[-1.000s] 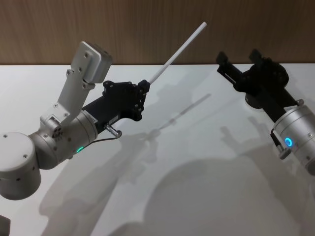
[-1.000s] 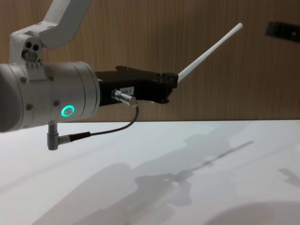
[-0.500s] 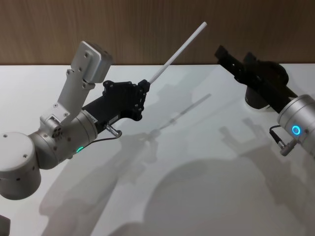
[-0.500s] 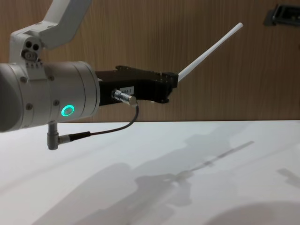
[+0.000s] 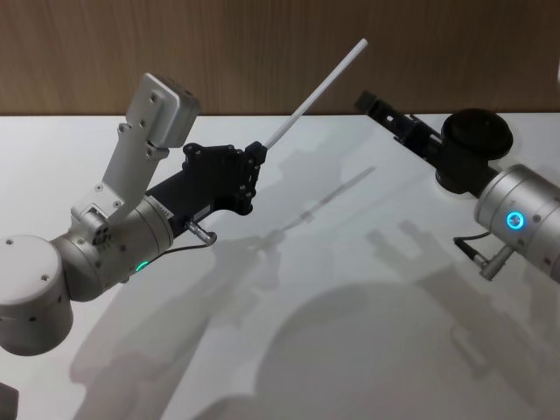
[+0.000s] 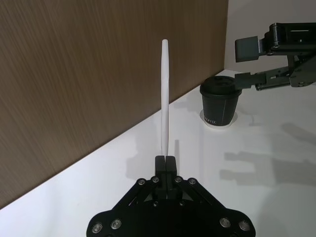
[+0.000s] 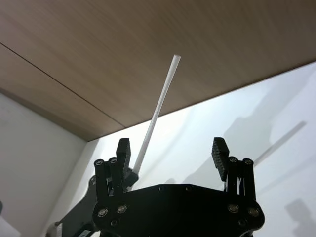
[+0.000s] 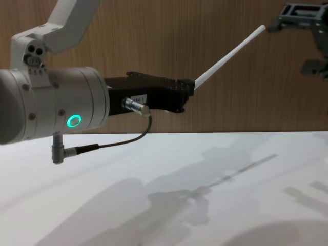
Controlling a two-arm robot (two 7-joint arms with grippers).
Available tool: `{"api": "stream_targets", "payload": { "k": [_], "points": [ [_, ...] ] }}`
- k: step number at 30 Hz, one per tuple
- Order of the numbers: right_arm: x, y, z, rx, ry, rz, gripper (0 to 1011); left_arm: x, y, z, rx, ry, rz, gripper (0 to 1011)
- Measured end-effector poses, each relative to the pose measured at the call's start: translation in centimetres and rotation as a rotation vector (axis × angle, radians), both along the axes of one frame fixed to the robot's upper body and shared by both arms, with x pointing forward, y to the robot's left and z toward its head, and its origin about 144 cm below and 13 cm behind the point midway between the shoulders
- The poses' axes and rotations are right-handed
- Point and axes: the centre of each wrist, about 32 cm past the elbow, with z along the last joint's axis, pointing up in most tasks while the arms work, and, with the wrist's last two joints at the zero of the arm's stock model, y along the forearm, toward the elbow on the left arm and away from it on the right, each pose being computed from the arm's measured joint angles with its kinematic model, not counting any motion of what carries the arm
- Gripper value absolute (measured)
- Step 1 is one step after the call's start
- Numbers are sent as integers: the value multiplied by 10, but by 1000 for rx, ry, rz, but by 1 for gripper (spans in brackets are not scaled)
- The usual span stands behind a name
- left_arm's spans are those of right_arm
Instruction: Pick up the straw with one hand, pass it to the other hand, and insert it into the cup.
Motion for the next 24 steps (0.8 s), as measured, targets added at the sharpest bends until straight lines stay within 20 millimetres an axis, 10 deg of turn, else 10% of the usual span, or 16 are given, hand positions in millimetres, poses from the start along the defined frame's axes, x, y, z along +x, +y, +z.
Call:
{"api": "stream_targets", "payload": {
  "k": [24],
  "points": [
    [17, 37, 5, 165, 153, 102, 1001, 0, 0, 0, 0, 0, 0, 5]
  ]
}}
